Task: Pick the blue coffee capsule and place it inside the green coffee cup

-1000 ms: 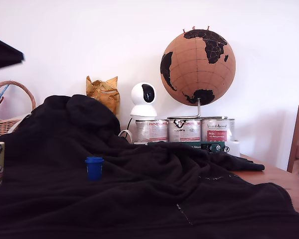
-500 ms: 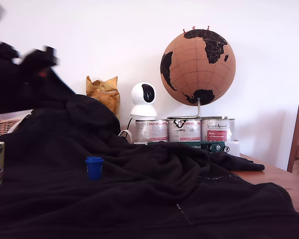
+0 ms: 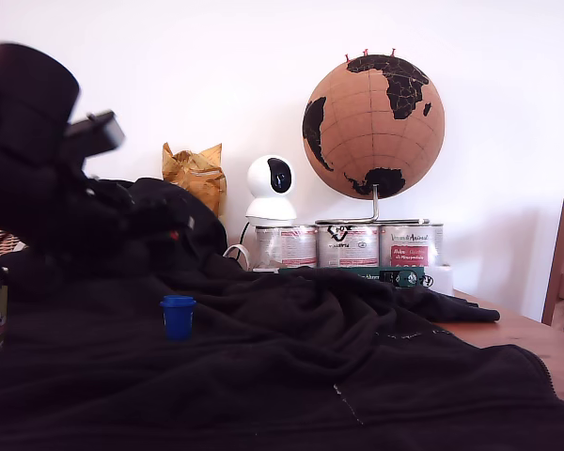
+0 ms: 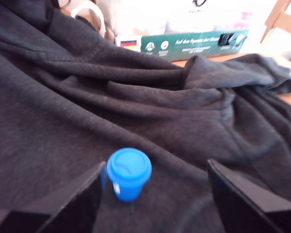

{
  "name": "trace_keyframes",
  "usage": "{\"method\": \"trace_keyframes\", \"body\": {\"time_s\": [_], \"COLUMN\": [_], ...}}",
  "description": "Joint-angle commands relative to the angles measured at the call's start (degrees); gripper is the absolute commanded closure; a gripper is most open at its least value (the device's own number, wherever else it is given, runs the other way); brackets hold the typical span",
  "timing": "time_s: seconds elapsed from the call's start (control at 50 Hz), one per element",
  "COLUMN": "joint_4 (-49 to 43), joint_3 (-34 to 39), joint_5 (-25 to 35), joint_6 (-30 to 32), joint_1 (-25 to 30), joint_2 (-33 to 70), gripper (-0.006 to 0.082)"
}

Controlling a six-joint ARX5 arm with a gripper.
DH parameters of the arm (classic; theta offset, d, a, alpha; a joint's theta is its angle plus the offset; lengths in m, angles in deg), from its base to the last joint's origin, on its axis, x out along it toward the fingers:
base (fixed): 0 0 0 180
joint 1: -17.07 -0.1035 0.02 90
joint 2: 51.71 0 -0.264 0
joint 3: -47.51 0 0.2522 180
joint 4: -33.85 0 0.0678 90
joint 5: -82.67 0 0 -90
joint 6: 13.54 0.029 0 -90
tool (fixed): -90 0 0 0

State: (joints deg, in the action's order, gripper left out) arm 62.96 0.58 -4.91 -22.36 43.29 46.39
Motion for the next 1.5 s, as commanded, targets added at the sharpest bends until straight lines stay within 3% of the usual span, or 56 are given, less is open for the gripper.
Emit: {"method": "trace_keyframes", "body": {"time_s": [0.0,0.36,0.44,0.54,0.62,0.9,1.22,1.48], "joint_4": [0.48,0.39,-0.17,-1.51,-1.36,-0.94,-1.88,-15.45], "joint_3": [-0.72,-6.38,-7.45,-7.91,-7.91,-8.07,-8.11,-8.11], "joint_5": [-1.05,-2.54,-2.49,-2.27,-2.29,-1.97,-1.81,-1.81], "joint_6": [0.52,0.94,0.96,1.44,1.90,1.77,1.92,3.30], "joint_1": [0.15,-0.74,-0.98,-1.09,-1.14,-1.14,-1.88,-5.31], "joint_2": [2.71,11.87,12.96,13.00,13.00,11.89,0.72,-11.56], "gripper": [0.0159,0.0171,0.0265,0.0496,0.0597,0.0602,0.0602,0.0602]}}
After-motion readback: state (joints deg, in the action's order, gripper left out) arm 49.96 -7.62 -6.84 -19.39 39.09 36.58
